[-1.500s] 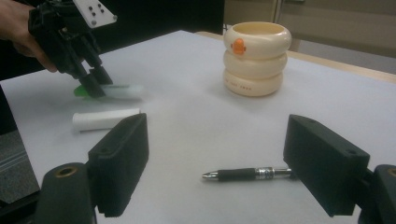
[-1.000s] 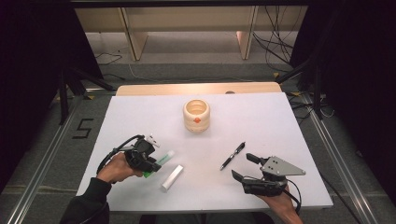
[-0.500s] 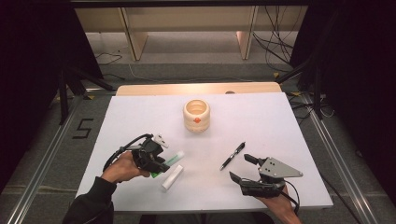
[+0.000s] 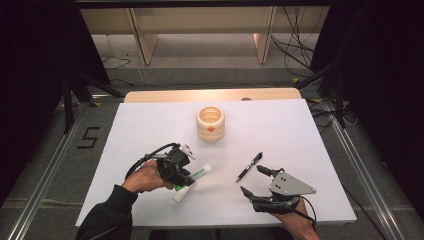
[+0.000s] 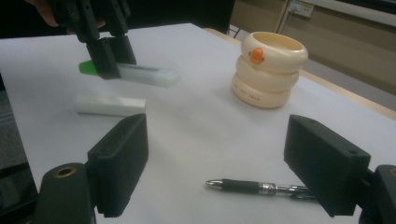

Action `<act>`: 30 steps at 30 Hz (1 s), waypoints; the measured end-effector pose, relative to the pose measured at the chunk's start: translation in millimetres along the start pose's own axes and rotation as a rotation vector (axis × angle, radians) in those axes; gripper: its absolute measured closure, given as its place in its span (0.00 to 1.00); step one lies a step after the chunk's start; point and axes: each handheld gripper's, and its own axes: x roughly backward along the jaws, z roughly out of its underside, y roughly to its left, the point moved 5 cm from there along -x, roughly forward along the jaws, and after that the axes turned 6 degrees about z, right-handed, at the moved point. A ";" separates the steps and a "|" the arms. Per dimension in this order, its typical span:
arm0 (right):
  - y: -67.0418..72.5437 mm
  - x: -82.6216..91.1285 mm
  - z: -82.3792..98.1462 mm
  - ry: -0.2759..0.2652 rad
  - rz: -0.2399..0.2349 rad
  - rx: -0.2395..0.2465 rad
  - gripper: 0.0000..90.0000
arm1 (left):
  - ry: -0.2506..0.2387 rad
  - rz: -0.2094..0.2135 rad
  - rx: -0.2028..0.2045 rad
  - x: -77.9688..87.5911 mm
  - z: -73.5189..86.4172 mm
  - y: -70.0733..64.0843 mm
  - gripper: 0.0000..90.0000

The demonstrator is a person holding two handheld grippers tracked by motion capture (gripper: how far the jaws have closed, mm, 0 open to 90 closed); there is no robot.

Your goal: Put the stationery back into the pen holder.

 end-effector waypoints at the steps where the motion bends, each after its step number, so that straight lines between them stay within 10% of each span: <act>1: 1.0 -0.4 -0.5 0.000 0.003 0.011 0.25 | -0.006 0.003 0.005 -1.4 -1.9 -0.5 0.73; 14: 11.5 -9.3 -7.8 0.005 0.008 0.119 0.25 | 0.031 0.033 -0.047 -11.8 -27.5 -10.1 0.73; 30: 37.9 -31.6 -8.4 0.047 0.058 0.447 0.27 | 0.084 0.085 -0.074 -19.8 -46.8 -19.2 0.73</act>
